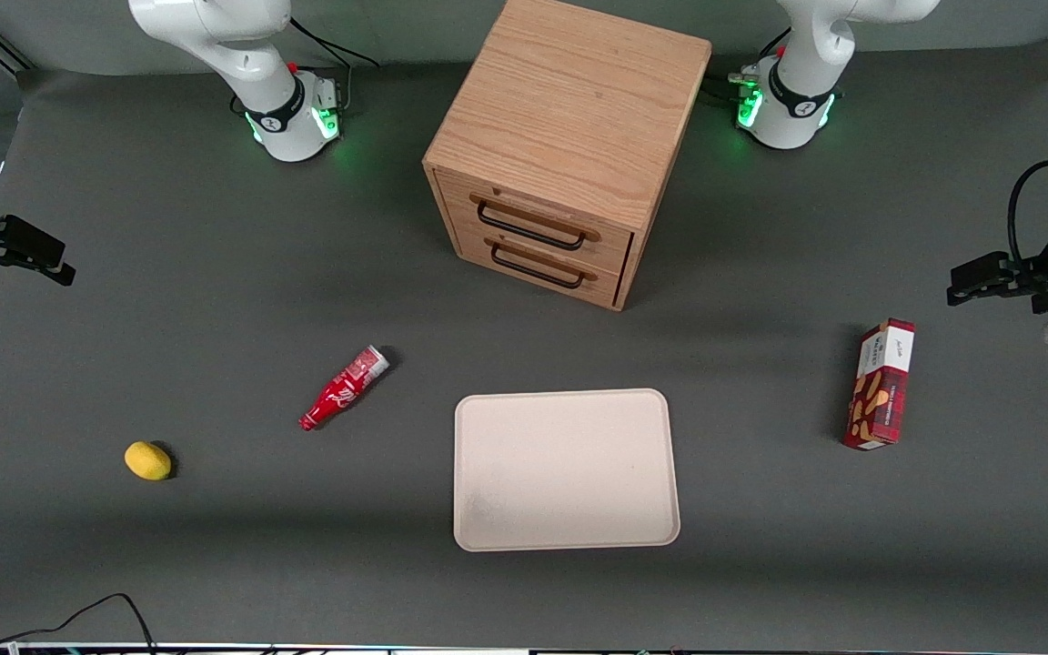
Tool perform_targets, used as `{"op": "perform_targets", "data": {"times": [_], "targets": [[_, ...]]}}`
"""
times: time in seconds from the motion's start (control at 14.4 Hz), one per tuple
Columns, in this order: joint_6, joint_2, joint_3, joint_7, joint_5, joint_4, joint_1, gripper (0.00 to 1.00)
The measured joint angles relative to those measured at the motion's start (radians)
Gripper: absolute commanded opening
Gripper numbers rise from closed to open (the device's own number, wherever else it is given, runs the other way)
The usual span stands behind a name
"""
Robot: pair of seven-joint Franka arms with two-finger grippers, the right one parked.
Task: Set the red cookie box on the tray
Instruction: 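Close the left gripper around the upright red plaid cookie box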
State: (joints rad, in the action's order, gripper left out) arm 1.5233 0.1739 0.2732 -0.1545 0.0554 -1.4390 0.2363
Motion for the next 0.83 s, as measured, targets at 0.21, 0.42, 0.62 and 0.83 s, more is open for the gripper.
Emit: {"op": "perform_targets", "data": {"times": [0.21,0.42,0.62,0.83], "targets": [[-0.008,0.000,0.000,0.000,-0.002,0.011,0.010,1.00],[-0.025,0.001,0.003,-0.016,-0.005,0.018,0.012,1.00],[-0.047,0.041,0.030,-0.087,-0.008,0.014,0.011,1.00],[-0.028,0.139,0.063,-0.122,-0.007,0.003,-0.005,1.00]]}}
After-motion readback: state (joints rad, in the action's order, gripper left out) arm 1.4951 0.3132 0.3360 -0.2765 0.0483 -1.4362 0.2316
